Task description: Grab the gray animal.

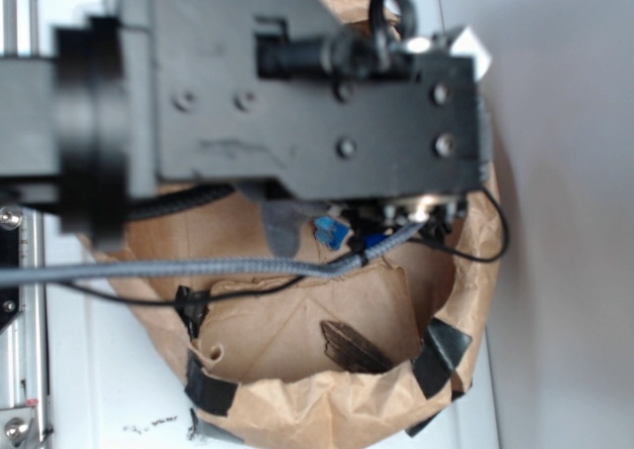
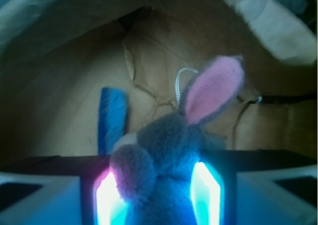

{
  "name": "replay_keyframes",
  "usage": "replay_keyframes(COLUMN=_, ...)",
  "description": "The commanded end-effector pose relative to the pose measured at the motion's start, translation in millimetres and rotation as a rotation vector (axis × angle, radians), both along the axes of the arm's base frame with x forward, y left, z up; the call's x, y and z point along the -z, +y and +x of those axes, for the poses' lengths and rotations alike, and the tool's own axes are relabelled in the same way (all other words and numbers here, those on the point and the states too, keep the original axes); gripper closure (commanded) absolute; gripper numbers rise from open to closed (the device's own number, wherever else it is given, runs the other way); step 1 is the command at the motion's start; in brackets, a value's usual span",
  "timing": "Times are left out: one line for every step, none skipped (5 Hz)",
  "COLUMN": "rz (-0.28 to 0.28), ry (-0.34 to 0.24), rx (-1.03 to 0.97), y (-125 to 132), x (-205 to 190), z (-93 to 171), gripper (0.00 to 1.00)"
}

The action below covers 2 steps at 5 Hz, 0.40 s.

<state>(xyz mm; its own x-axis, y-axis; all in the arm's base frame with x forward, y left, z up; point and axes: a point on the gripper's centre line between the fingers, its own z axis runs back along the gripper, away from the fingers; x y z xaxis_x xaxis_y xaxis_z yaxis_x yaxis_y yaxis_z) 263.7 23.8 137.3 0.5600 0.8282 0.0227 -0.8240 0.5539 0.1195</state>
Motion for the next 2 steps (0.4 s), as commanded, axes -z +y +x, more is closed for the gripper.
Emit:
replay_keyframes(rz=-0.092, ry=-0.072, rx=0.168, y=32.1, x=-65.8, z=-14.2, gripper=1.0)
replay_keyframes(rz=-0.09, ry=-0.133, rx=0.162, y=36.4, x=-69.9, z=-19.8, gripper=1.0)
